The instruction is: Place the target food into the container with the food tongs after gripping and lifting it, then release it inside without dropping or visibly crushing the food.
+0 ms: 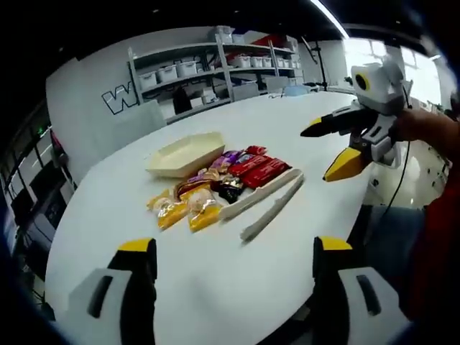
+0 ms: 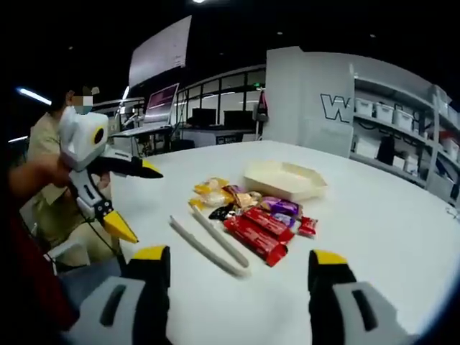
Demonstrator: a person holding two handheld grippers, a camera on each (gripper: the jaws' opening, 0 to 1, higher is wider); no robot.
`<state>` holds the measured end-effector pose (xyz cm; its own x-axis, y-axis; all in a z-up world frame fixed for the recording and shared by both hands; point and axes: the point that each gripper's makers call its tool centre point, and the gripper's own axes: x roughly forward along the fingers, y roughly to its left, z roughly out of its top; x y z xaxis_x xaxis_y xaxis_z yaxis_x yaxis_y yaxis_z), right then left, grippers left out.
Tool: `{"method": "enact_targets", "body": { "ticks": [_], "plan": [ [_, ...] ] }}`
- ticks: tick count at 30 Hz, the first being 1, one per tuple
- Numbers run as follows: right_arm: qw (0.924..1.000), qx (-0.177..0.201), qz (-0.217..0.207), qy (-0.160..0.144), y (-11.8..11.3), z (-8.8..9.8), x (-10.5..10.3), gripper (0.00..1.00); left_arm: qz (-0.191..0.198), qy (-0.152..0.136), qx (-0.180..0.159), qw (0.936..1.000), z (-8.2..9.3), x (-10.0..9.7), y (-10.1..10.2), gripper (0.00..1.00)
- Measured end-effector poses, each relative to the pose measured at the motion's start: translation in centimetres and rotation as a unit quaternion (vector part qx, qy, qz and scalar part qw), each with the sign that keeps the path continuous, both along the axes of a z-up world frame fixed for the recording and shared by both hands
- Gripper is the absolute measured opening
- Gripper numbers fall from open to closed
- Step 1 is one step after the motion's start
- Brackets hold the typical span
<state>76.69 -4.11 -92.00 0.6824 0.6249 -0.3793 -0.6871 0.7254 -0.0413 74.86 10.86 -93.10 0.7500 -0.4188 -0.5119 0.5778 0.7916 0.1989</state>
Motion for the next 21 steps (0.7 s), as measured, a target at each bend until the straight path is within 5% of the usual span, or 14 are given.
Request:
{"method": "enact_targets", "body": {
  "ticks": [21],
  "plan": [
    [0.9998,0.011,-0.017,0.001,-0.8,0.2,0.6,0.81,0.026,0.004,-0.022,0.9994,-0.2,0.1,1.2,0.91]
  ]
}}
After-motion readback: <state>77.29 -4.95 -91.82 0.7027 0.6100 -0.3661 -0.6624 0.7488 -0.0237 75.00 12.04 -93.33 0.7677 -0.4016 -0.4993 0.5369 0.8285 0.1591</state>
